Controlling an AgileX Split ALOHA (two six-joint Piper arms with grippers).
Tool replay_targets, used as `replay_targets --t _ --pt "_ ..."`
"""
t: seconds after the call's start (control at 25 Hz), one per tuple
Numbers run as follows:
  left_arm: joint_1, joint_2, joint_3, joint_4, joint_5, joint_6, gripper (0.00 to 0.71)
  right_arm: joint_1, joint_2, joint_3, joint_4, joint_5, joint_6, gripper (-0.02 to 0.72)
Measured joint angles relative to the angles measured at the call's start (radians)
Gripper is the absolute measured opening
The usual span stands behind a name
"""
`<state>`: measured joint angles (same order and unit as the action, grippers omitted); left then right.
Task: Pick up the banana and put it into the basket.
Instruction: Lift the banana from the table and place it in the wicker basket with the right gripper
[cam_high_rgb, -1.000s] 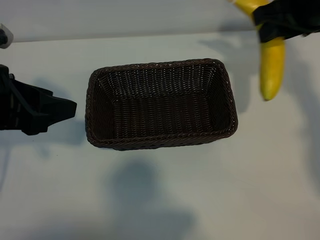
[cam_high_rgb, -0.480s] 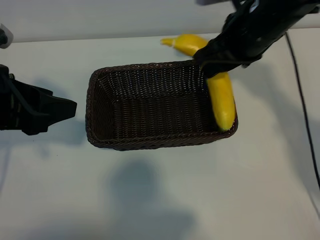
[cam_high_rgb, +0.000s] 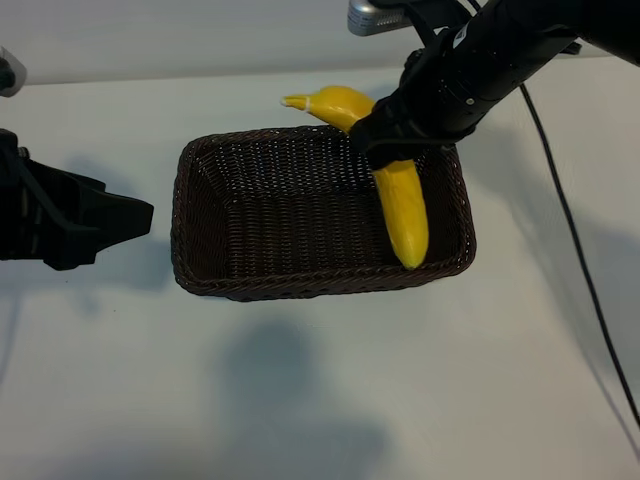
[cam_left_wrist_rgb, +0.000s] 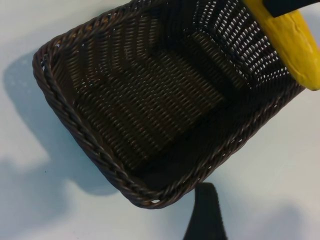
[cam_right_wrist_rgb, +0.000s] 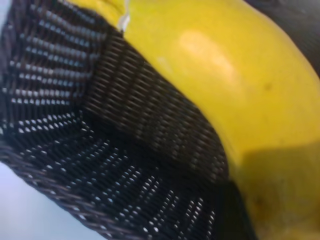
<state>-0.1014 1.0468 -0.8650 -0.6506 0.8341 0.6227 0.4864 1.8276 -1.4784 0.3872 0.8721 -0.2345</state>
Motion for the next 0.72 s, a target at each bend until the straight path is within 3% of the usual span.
replay_targets --t 0.2,0.6,0.72 --pt "0.0 0.0 0.0 0.0 0.0 0.0 0.574 0.0 0.014 0.0 0.037 -0.015 -0.039 0.421" --pt "0.0 0.0 0.0 0.0 0.0 0.0 0.574 0.0 0.053 0.0 0.068 -0.017 -0.043 0.423" --pt "0.0 0.0 0.0 0.0 0.0 0.0 0.574 0.0 0.053 0.0 0.07 -0.021 -0.044 0.517"
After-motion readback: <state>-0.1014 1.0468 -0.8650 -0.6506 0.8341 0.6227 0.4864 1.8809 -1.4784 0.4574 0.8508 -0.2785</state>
